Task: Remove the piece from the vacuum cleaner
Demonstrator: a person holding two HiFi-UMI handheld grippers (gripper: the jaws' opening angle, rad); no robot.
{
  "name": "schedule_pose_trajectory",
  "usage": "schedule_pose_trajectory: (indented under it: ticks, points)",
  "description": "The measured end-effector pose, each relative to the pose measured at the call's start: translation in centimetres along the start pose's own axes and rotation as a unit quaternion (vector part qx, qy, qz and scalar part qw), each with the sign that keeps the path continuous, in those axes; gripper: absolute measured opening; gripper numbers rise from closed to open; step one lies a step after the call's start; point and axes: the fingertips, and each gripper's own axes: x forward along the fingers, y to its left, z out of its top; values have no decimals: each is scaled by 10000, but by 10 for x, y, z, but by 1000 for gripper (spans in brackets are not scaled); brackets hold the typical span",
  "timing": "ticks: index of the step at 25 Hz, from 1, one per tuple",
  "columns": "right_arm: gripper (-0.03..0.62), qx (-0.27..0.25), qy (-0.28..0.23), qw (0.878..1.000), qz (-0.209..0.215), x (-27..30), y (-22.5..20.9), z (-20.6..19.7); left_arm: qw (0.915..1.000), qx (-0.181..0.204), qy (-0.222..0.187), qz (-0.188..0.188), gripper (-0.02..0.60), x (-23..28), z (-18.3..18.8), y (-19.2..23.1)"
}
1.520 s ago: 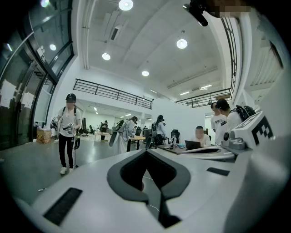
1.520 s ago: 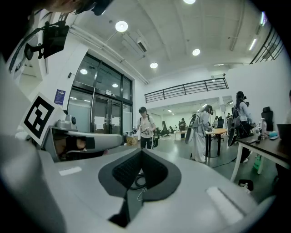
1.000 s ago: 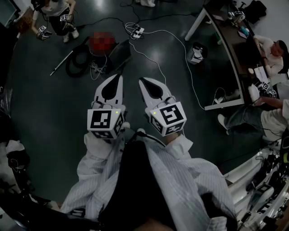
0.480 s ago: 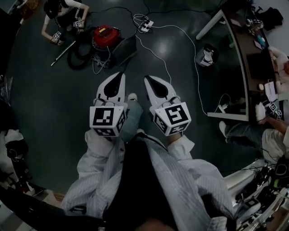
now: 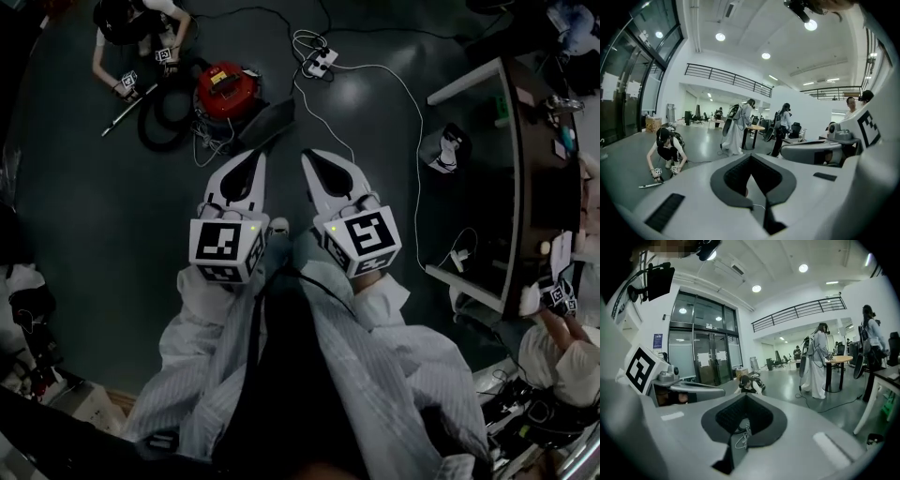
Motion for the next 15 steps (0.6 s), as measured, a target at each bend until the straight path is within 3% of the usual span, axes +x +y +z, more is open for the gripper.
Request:
schedule_pose_trajectory:
  ticks: [5, 9, 15]
  points:
    - [0, 78, 417, 9982, 433, 73, -56, -11, 9982, -152, 356, 452, 3, 65, -13, 41]
    - [1, -53, 869, 9918, 935, 147, -100, -24, 9918, -509, 606, 1000, 3, 117, -18, 87]
    - [0, -321, 1574, 9681, 1924, 258, -149, -45, 9770, -1033, 812, 1682, 3, 201, -27, 151]
